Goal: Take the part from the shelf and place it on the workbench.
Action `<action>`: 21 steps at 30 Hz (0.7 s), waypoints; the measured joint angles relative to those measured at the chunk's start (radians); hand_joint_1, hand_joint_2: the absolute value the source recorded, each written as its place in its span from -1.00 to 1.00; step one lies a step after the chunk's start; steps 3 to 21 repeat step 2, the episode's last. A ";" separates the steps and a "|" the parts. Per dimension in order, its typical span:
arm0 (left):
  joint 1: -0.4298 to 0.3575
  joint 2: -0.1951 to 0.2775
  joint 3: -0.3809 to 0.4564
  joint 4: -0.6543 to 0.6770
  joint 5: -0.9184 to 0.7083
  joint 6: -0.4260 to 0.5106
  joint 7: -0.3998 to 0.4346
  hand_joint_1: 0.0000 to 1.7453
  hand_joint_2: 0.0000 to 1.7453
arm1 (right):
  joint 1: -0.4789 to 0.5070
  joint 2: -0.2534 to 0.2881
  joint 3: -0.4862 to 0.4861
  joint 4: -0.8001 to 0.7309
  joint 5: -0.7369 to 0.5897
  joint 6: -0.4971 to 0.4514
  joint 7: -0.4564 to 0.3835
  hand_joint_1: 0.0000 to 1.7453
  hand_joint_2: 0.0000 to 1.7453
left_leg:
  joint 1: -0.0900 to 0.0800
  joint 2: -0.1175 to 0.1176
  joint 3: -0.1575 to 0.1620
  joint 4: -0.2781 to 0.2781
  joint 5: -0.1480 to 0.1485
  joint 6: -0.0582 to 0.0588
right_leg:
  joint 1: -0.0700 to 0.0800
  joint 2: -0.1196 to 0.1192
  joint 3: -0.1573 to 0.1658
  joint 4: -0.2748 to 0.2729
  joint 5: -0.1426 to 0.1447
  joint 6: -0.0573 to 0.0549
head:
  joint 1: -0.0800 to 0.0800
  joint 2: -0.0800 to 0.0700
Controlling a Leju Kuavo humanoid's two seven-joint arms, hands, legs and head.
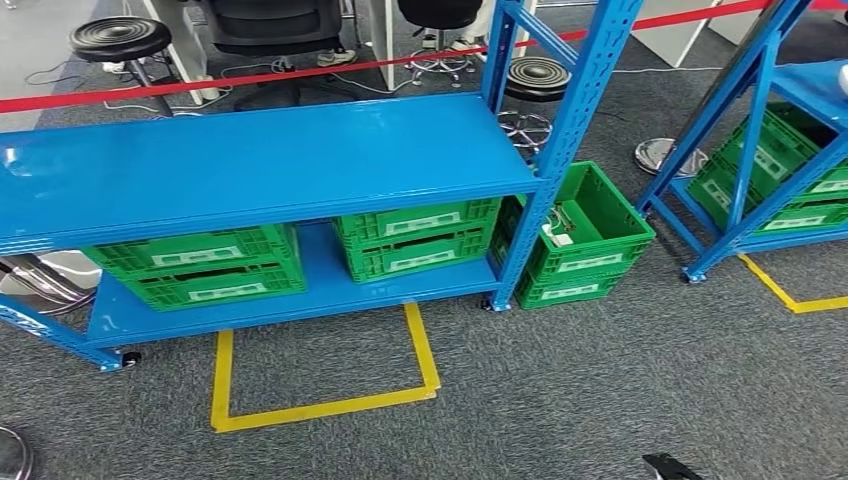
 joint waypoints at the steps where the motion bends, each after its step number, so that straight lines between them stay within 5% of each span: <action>1: 0.001 0.000 0.001 0.000 0.000 0.000 -0.005 -1.00 1.00 | -0.001 0.000 -0.001 -0.001 -0.002 -0.008 0.001 -1.00 -0.50 | -0.003 0.004 0.001 0.000 -0.002 0.001 | 0.002 -0.019 0.002 0.001 0.004 -0.011 | 0.003 0.000; 2: 0.002 0.000 0.001 0.000 0.000 0.001 -0.007 -1.00 1.00 | -0.003 0.000 -0.001 -0.001 -0.003 -0.012 0.003 -1.00 -0.33 | -0.005 0.004 0.001 0.001 -0.004 -0.001 | 0.003 -0.032 0.002 0.003 0.002 -0.017 | 0.005 0.000; 21: 0.002 0.000 0.001 0.000 0.000 0.001 -0.007 -1.00 1.00 | -0.003 0.000 -0.001 -0.001 -0.003 -0.012 0.003 -1.00 -0.33 | -0.005 0.004 0.001 0.001 -0.004 -0.001 | 0.003 -0.032 0.002 0.003 0.002 -0.017 | 0.005 0.000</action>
